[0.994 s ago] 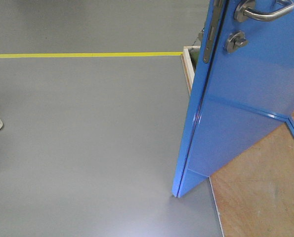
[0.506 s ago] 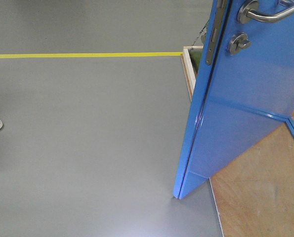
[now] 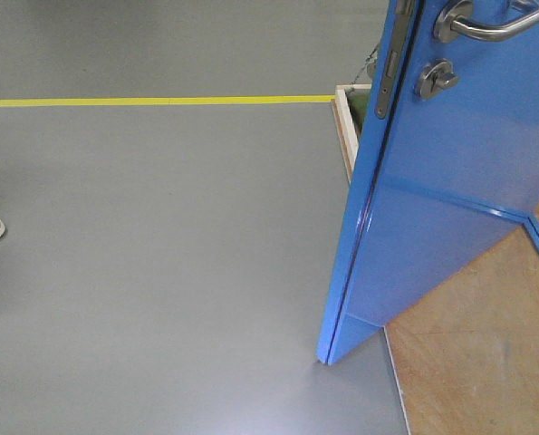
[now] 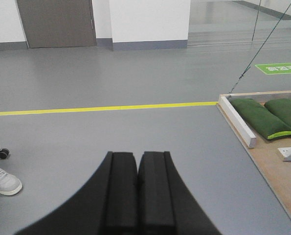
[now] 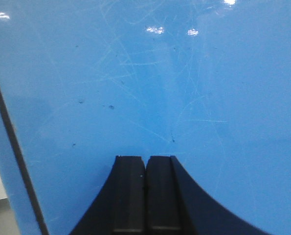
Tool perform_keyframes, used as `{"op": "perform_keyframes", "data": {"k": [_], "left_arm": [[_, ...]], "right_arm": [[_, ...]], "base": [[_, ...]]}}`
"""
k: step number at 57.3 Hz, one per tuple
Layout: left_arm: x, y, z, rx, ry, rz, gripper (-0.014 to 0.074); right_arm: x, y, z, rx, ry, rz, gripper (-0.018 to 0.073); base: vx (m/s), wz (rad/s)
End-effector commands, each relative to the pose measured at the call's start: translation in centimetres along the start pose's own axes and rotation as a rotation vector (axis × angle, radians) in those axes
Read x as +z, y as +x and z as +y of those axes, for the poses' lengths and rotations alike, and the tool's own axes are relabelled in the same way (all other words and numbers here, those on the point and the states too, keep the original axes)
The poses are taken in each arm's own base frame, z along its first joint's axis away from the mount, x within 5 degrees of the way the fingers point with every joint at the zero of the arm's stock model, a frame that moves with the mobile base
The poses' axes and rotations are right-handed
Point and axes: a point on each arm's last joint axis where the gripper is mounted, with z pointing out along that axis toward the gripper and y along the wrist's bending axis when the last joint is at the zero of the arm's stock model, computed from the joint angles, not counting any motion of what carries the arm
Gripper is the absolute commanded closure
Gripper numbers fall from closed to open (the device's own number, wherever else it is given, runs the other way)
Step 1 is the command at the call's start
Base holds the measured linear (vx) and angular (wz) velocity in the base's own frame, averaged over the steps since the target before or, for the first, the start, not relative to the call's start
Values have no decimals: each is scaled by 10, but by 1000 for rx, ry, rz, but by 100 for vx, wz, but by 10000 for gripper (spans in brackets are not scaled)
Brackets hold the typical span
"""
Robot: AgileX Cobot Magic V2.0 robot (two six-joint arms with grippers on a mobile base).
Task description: Move to blue door and open it
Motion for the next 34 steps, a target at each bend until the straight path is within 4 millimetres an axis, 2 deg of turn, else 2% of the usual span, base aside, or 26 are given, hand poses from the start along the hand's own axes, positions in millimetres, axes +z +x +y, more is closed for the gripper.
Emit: {"op": "perform_keyframes", "data": {"k": [1,34], "left_arm": [[-4,-16,0,-6,10,-115,524],[-4,-16,0,-6,10,-115,524]], "right_arm": [[-7,-32,8,-14,-30,-136,547],[-8,-32,7,-14,-30,-134,547]], "base": [[0,0],[1,0]]}}
